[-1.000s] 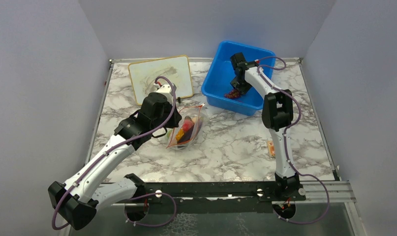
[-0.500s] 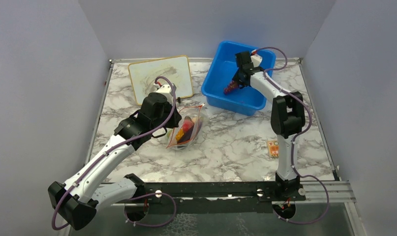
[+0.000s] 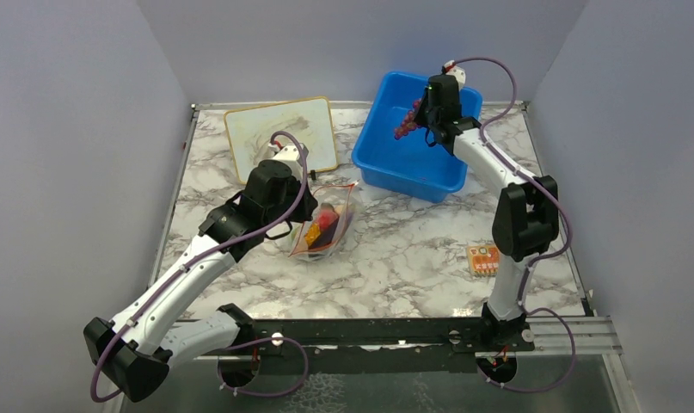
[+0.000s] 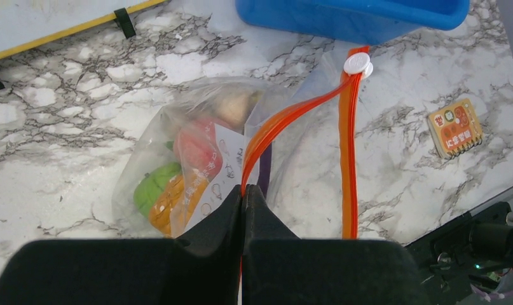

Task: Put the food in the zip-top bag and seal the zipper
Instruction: Pick up the fake fruit from the bin, then place the fake fruit in the zipper food storage bag.

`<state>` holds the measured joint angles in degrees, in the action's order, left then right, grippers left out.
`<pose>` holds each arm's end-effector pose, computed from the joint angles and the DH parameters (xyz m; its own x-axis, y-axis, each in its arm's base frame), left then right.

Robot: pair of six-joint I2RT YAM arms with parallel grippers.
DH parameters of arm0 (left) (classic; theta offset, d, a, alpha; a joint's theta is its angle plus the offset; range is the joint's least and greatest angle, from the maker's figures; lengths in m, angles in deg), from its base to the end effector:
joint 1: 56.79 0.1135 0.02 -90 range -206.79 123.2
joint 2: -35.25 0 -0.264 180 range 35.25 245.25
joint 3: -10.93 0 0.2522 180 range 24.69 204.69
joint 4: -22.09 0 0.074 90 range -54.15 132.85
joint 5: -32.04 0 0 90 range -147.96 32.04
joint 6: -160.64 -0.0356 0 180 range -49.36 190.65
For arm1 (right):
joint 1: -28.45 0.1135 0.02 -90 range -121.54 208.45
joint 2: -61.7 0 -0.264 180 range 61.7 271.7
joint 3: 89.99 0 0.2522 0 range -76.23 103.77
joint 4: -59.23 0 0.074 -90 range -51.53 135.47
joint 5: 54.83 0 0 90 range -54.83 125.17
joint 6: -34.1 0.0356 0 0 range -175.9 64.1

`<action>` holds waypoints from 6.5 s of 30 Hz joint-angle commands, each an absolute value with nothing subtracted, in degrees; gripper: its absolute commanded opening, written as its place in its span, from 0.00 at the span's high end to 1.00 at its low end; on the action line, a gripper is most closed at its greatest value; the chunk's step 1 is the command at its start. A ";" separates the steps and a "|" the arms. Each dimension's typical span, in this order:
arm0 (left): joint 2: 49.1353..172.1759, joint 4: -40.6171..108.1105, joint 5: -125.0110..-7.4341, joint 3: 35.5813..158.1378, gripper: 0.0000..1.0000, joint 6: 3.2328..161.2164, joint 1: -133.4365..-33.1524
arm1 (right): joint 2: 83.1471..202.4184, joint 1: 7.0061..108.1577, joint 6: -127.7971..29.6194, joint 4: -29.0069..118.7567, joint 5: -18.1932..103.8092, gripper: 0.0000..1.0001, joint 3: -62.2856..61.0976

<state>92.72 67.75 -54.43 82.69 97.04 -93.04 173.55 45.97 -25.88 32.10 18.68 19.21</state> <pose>0.1755 -0.1259 0.3413 -0.6196 -0.0960 -0.7790 0.3040 0.8857 -0.3509 0.4456 0.1301 0.2932 -0.4370 0.3651 -0.8220 0.1904 0.9307 0.3122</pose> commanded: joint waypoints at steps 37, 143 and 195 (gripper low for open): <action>83.15 52.90 -59.35 73.02 1.00 104.72 -93.18 | 130.58 56.30 -25.70 31.13 48.47 0.78 -5.71; 81.48 50.02 -65.45 72.15 1.00 116.62 -93.20 | 131.70 84.64 -12.73 45.84 31.94 0.74 -25.56; 81.39 49.99 -69.13 70.89 1.00 109.04 -93.21 | 121.43 88.71 -38.38 26.37 25.46 0.43 -13.06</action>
<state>82.32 51.34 -65.67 70.58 112.80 -93.04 124.22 88.40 -29.01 31.97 29.41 -16.05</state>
